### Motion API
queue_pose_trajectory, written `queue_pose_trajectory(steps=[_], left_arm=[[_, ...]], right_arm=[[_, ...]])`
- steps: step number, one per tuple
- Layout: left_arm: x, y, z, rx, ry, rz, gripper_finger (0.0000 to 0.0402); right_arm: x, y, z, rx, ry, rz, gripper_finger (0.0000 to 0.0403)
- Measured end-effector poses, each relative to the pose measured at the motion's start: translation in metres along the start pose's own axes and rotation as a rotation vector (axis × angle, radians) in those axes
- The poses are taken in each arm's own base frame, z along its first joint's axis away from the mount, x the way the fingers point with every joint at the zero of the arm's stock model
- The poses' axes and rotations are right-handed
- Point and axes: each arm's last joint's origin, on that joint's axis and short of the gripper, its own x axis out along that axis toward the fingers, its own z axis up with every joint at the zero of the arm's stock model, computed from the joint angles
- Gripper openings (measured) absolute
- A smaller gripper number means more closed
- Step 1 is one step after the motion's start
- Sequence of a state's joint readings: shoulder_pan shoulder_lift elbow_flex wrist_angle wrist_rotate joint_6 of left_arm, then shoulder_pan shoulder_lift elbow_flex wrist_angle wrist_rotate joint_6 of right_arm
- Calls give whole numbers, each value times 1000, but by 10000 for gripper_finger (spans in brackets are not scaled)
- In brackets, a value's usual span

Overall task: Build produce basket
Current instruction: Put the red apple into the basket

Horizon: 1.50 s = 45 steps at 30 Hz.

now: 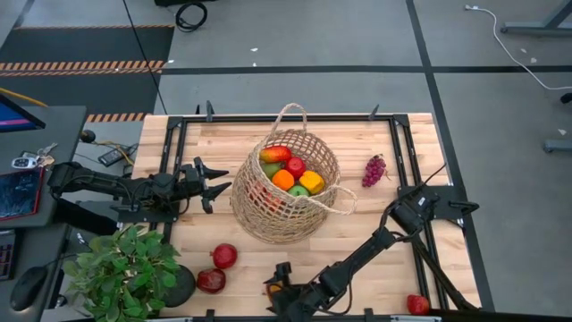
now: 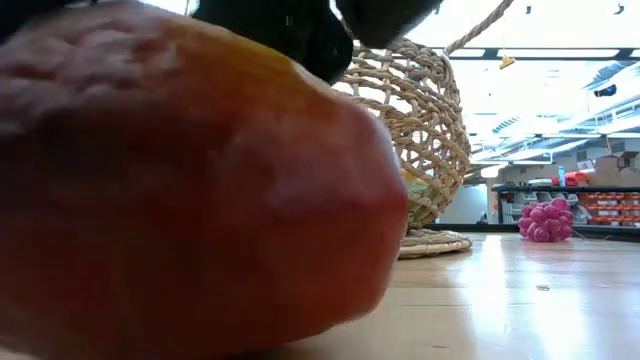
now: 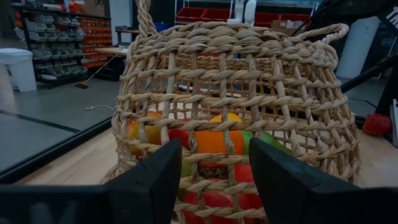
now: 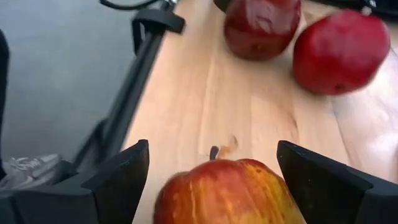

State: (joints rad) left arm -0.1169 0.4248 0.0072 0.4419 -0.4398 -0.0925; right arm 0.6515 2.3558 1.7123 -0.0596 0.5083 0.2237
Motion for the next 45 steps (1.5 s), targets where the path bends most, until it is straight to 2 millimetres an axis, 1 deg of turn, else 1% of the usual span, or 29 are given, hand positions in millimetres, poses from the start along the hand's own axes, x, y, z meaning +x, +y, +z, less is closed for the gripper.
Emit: queue_pose_trajectory(steps=[6, 15, 19, 26, 29, 32, 35, 41, 43, 45], left_arm=[[0, 0, 0, 0, 0, 0, 199], [0, 0, 0, 0, 0, 0, 193], [0, 0, 0, 0, 0, 0, 197], [0, 0, 0, 1, 0, 0, 196], [0, 0, 0, 0, 0, 0, 193], [0, 0, 0, 0, 1, 0, 194], [0, 0, 0, 0, 0, 0, 197], [0, 0, 0, 0, 0, 0, 193], [0, 0, 0, 0, 0, 0, 193], [0, 0, 0, 0, 0, 0, 195]], right_arm=[[2, -5, -3, 21, 41, -6, 356], [3, -8, -6, 24, 70, -9, 354], [3, -7, -6, 23, 75, 3, 341], [3, -8, -6, 15, 76, 1, 300], [3, -8, -6, 15, 77, 1, 300], [1, -9, -4, 8, 83, 0, 309], [-6, -12, 2, -7, 88, -15, 310], [-33, -13, 25, -42, 30, -45, 307], [-46, -15, 37, -56, -5, -56, 307], [-62, -20, 53, -51, -55, -70, 307]])
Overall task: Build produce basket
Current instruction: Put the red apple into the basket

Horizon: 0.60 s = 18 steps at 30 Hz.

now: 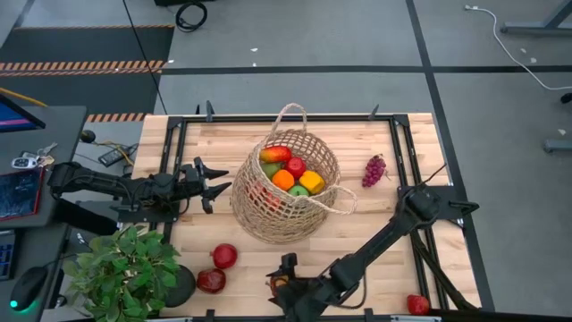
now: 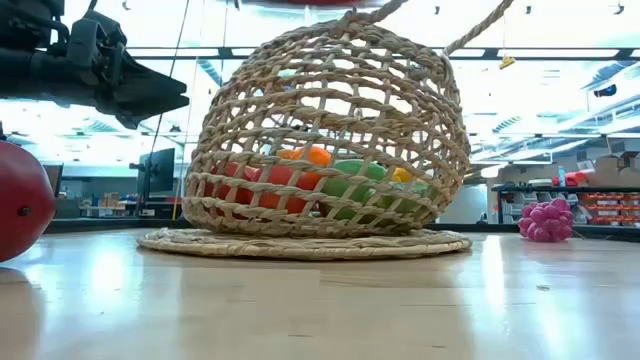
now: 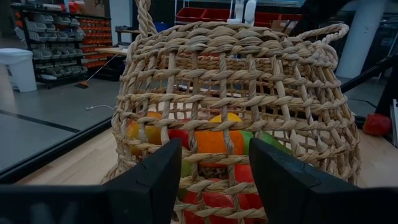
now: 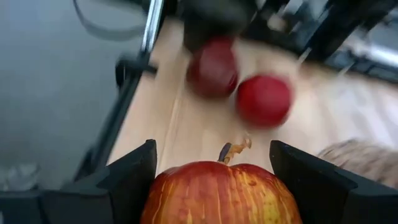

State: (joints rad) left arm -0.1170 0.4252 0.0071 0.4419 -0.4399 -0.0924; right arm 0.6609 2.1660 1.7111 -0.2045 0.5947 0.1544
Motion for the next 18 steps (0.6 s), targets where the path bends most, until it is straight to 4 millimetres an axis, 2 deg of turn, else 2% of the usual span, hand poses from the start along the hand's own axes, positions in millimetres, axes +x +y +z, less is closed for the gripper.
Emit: queue_pose_trajectory(steps=[5, 10, 18], left_arm=[[0, 0, 0, 0, 0, 0, 199], [0, 0, 0, 0, 0, 0, 194], [0, 0, 0, 0, 0, 0, 197]], right_arm=[[-40, -26, 41, 86, -106, -5, 307], [-86, -64, 78, 203, -219, -6, 307], [-152, -123, 112, 342, -345, -22, 307]])
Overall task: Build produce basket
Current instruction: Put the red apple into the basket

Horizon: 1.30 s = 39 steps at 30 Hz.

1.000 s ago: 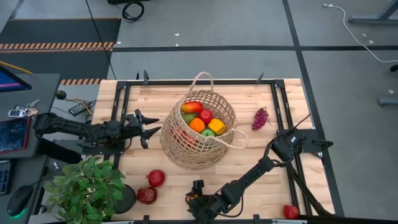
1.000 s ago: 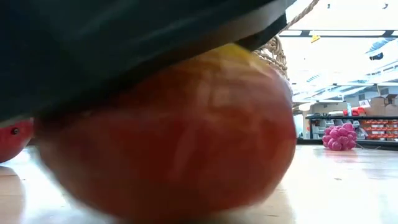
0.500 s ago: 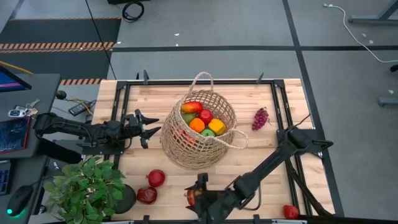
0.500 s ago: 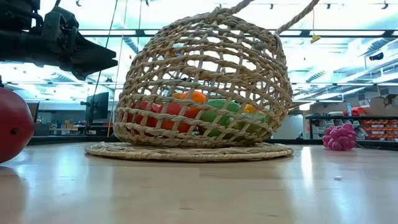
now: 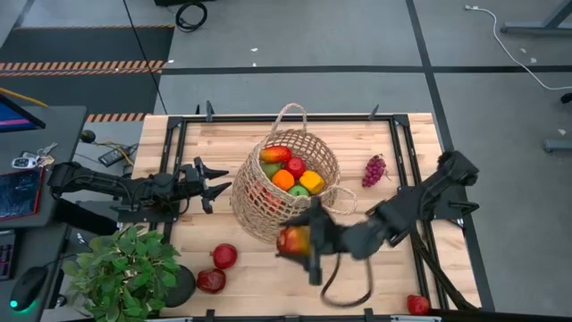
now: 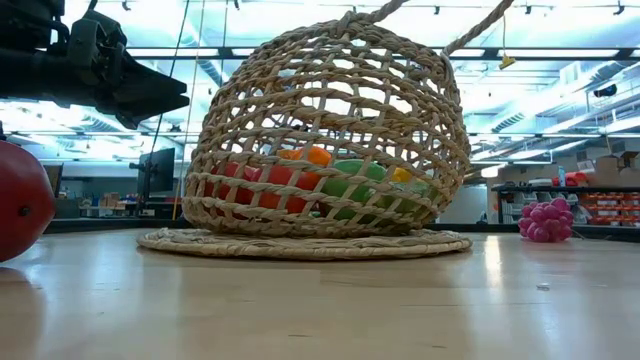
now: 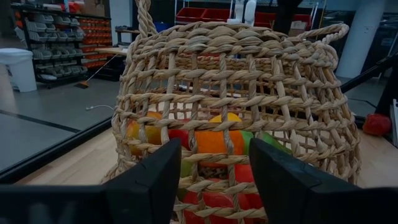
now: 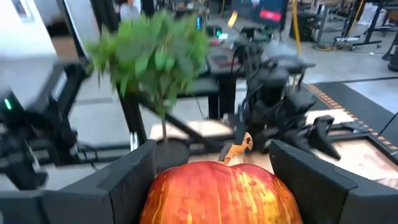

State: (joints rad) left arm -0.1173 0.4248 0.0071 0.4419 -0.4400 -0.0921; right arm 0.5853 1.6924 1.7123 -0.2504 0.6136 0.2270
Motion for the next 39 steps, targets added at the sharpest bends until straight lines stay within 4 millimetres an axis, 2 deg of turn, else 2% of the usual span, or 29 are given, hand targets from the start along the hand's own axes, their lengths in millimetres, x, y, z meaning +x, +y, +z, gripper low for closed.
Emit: queue_pose_trajectory(steps=[4, 7, 19, 27, 39], left_arm=[[0, 0, 0, 0, 0, 0, 198], [0, 0, 0, 0, 0, 0, 195], [0, 0, 0, 0, 0, 0, 197], [0, 0, 0, 0, 0, 0, 196], [0, 0, 0, 0, 0, 0, 193]], right_arm=[[-19, -16, 22, 46, -53, -2, 307], [-29, -25, 32, 64, -70, -14, 307], [-28, -45, 25, -8, 25, -168, 307], [-29, -50, 23, -259, 57, -280, 307], [-27, -53, 24, -917, 155, -268, 322]])
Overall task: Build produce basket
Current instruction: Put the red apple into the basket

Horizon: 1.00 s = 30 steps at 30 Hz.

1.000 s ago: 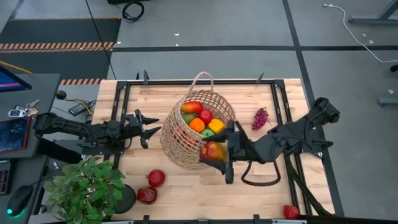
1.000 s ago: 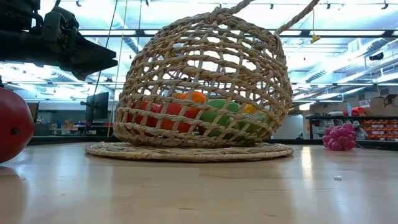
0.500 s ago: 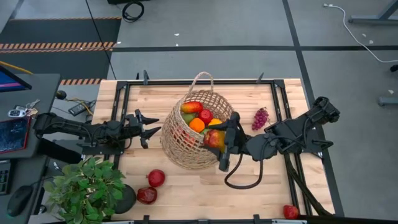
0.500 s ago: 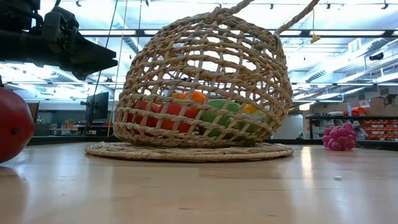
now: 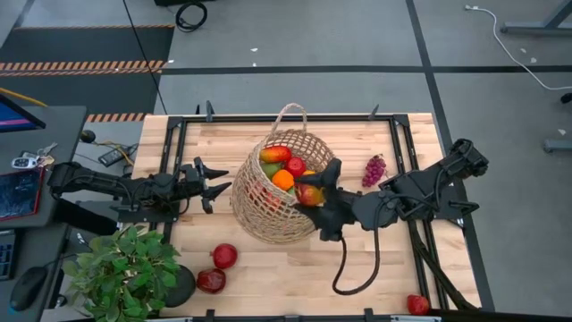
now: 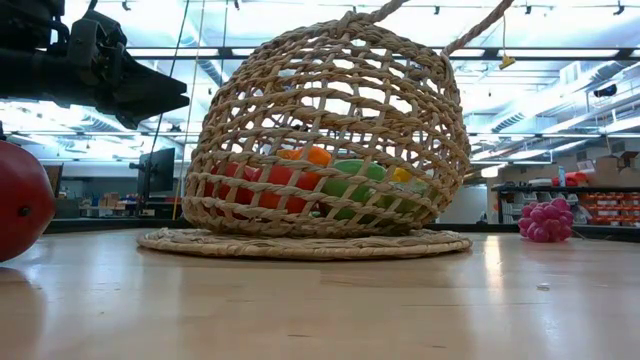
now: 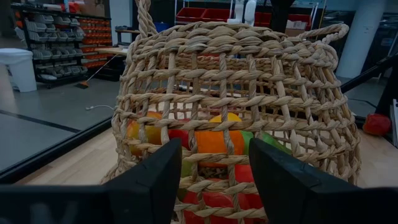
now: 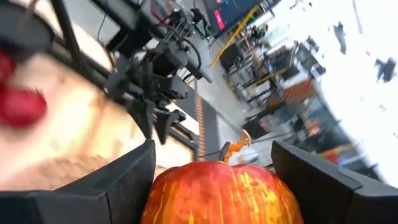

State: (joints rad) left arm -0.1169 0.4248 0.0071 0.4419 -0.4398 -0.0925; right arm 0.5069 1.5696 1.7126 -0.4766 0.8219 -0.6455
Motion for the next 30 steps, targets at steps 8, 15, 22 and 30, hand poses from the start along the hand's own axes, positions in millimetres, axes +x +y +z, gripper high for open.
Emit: queue_pose_trajectory(steps=[8, 15, 22, 30], left_arm=[[0, 0, 0, 0, 0, 0, 199], [0, 0, 0, 0, 0, 0, 193], [0, 0, 0, 0, 0, 0, 197], [0, 0, 0, 0, 0, 0, 193]], right_arm=[[11, -10, -8, -211, 40, -25, 322], [28, -22, -27, -205, 144, -31, 323], [44, -34, -54, -187, 290, -12, 321], [58, -41, -76, -159, 398, 12, 320]])
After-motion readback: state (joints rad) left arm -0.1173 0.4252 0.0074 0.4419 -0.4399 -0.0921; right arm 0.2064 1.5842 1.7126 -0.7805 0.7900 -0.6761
